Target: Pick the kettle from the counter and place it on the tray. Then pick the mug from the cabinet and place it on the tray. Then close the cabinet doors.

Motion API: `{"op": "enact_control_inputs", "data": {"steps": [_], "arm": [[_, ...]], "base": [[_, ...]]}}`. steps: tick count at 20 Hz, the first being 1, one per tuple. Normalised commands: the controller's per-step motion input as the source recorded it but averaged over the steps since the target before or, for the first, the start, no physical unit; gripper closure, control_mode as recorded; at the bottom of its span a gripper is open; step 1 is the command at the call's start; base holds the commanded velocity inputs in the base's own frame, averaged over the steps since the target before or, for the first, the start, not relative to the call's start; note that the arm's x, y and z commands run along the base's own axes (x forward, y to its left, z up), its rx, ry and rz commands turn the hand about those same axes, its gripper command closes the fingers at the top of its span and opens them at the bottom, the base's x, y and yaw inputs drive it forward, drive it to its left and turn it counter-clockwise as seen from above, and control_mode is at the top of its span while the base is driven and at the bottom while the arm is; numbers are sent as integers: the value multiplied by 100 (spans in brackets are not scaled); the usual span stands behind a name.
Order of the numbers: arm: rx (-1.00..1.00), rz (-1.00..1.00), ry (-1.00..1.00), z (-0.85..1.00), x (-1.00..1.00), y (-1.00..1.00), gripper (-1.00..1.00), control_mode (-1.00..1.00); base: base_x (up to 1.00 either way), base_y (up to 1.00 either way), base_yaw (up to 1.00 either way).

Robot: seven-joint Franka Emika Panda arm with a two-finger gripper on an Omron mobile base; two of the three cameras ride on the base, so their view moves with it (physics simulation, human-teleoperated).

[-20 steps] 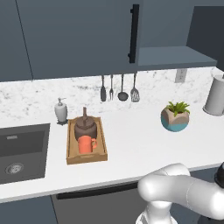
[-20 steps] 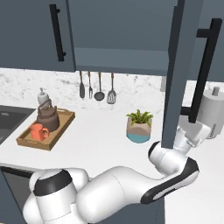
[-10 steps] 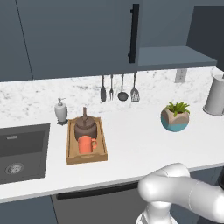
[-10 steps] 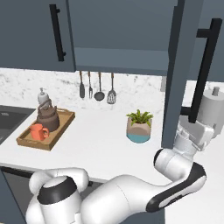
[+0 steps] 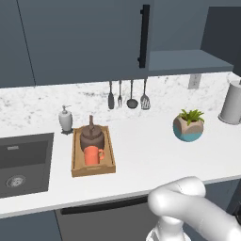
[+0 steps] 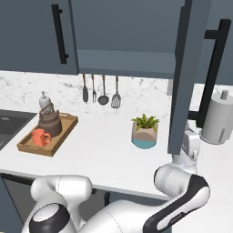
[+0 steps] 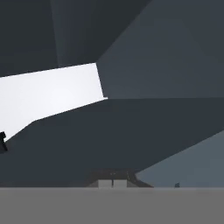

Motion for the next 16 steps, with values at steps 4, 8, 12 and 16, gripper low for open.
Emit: {"op": "enact_control_inputs", "data": {"steps": [4, 8, 12, 16], "arm": [[-17, 0, 0, 24, -2, 75, 100, -100], [-4, 0, 0, 42, 0, 41, 100, -100], [-1, 0, 8, 19, 12, 10, 100, -100], [0, 1, 5, 0, 16, 0, 100, -100]], "base": [[0, 0, 0], [0, 0, 0], [0, 0, 0], [0, 0, 0]]}}
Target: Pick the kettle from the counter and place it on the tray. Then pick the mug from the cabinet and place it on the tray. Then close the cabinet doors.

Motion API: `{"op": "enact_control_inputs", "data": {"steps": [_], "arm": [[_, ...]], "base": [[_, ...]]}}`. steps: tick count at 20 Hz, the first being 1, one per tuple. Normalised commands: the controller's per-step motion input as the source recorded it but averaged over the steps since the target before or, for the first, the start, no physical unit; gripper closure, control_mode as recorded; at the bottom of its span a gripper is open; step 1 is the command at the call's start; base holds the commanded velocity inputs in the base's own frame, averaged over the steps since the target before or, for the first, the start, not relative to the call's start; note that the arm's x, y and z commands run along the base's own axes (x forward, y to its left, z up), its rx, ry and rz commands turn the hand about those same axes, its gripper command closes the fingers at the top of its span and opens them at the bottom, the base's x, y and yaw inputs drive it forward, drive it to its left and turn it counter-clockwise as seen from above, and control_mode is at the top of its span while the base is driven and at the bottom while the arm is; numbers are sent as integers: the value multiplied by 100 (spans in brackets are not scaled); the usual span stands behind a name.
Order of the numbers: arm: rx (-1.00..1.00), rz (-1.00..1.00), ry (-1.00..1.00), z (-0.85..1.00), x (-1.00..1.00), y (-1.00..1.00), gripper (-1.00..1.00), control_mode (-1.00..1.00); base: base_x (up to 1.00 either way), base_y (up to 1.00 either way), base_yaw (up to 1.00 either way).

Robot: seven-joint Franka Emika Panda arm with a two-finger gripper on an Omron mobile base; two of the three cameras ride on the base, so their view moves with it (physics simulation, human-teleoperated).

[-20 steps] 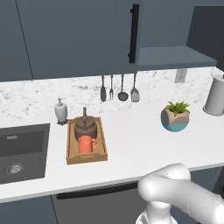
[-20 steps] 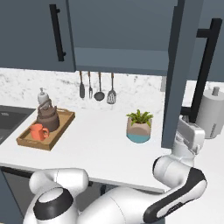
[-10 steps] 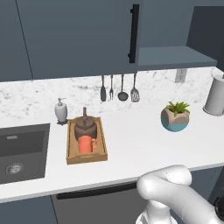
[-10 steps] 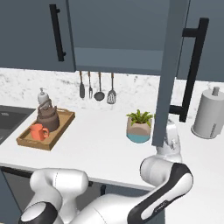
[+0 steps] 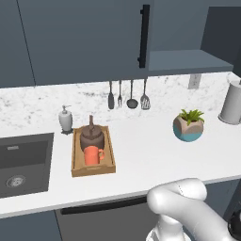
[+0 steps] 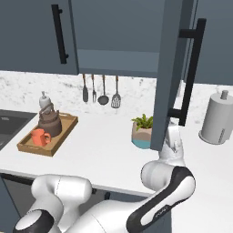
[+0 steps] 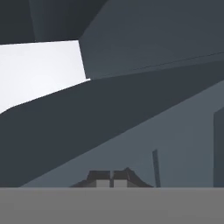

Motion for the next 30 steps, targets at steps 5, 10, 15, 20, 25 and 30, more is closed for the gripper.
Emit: {"op": "enact_control_inputs", "data": {"steps": [5, 10, 15, 20, 25, 30], "arm": [[0, 6, 0, -39, 21, -2, 100, -100], [2, 9, 0, -59, 25, -27, 100, -100], [10, 12, 0, -18, 37, -65, 100, -100], [11, 9, 0, 8, 39, -57, 100, -100], [3, 2, -10, 41, 1, 11, 100, -100], [0, 0, -21, 48, -31, 59, 100, -100]], "base": [[0, 0, 0], [0, 0, 0], [0, 0, 0], [0, 0, 0], [0, 0, 0], [0, 0, 0]]}}
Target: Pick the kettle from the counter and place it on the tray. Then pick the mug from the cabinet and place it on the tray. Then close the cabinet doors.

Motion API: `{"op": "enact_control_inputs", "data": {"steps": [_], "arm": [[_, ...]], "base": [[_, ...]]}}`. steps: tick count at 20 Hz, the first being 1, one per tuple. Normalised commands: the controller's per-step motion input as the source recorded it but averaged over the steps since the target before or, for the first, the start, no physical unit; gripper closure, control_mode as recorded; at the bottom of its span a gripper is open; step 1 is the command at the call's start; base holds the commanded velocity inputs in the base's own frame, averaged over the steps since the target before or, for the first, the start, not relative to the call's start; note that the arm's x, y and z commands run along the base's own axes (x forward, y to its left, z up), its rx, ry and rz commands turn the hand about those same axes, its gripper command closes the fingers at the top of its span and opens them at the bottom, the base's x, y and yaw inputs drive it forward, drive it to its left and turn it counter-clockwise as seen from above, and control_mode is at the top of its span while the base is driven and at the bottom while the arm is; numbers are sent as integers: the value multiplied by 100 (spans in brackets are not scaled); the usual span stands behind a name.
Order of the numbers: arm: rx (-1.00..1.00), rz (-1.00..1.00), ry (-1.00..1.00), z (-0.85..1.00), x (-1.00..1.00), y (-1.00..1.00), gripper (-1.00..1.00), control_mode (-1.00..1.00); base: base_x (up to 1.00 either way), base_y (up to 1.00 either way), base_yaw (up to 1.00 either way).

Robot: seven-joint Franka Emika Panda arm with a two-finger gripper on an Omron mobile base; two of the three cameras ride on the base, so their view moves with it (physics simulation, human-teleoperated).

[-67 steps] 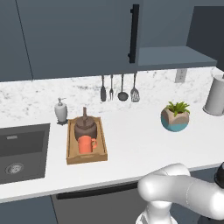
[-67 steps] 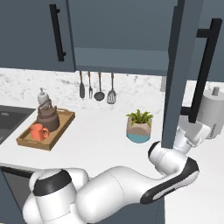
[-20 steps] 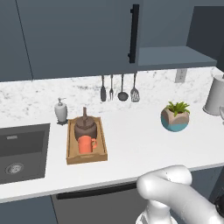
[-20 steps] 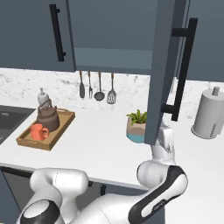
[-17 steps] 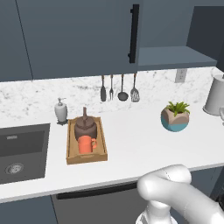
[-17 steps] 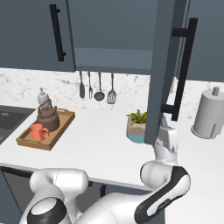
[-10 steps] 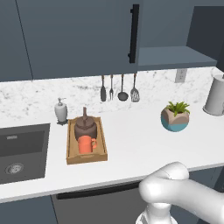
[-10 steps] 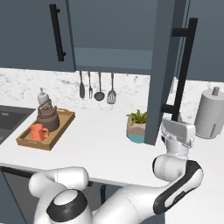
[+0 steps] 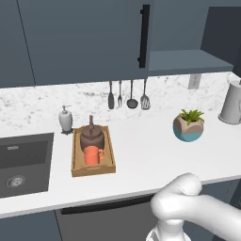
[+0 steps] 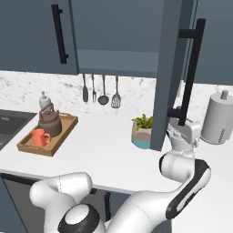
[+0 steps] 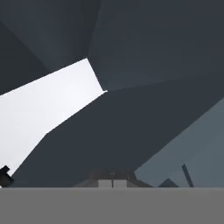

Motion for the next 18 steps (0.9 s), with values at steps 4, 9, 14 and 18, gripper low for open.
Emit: {"op": "enact_control_inputs", "data": {"steps": [4, 9, 14, 18], "arm": [[-5, -1, -27, 50, -33, 90, 100, -100], [-11, -3, -16, 55, -34, 100, 100, -100], [-13, -3, 0, 69, -27, 87, 100, -100], [-8, 0, 22, 97, 0, 59, 100, -100]], "base": [[0, 0, 0], [0, 0, 0], [0, 0, 0], [0, 0, 0]]}}
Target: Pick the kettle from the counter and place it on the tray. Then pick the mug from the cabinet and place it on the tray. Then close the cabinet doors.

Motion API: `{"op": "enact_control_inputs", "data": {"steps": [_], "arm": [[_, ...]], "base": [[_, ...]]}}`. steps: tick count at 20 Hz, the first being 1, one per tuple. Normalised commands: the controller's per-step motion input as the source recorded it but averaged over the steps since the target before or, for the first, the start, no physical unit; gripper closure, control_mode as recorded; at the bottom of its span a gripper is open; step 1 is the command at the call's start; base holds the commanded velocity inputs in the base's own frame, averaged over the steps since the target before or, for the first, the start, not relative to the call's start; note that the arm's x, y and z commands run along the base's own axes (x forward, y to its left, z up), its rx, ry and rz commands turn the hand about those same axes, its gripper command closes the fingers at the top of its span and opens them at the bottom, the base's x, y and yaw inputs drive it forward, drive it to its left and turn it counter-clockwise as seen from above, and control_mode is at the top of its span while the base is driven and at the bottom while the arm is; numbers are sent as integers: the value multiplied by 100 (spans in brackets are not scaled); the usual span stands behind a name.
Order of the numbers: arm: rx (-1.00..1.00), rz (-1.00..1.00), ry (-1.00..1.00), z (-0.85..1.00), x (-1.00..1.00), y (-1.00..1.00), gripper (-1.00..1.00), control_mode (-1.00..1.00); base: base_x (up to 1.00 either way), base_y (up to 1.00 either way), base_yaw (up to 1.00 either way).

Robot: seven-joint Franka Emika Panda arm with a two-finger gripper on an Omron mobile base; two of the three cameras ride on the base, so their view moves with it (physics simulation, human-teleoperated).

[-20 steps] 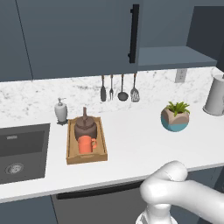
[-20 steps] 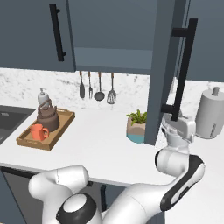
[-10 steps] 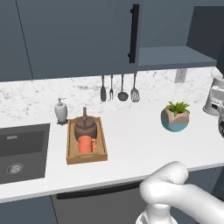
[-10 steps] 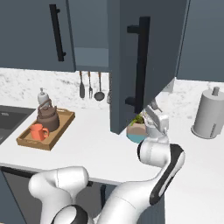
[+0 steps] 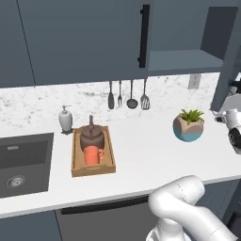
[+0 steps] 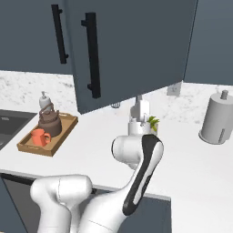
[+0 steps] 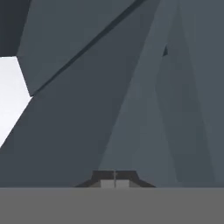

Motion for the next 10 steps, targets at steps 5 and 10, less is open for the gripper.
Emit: {"op": "enact_control_inputs", "data": {"steps": [5, 10], "arm": [[-7, 0, 30, 100, 1, 40, 100, -100], [-3, 0, 12, 100, 0, 7, 100, -100]], "base": [[0, 0, 0], [0, 0, 0]]}}
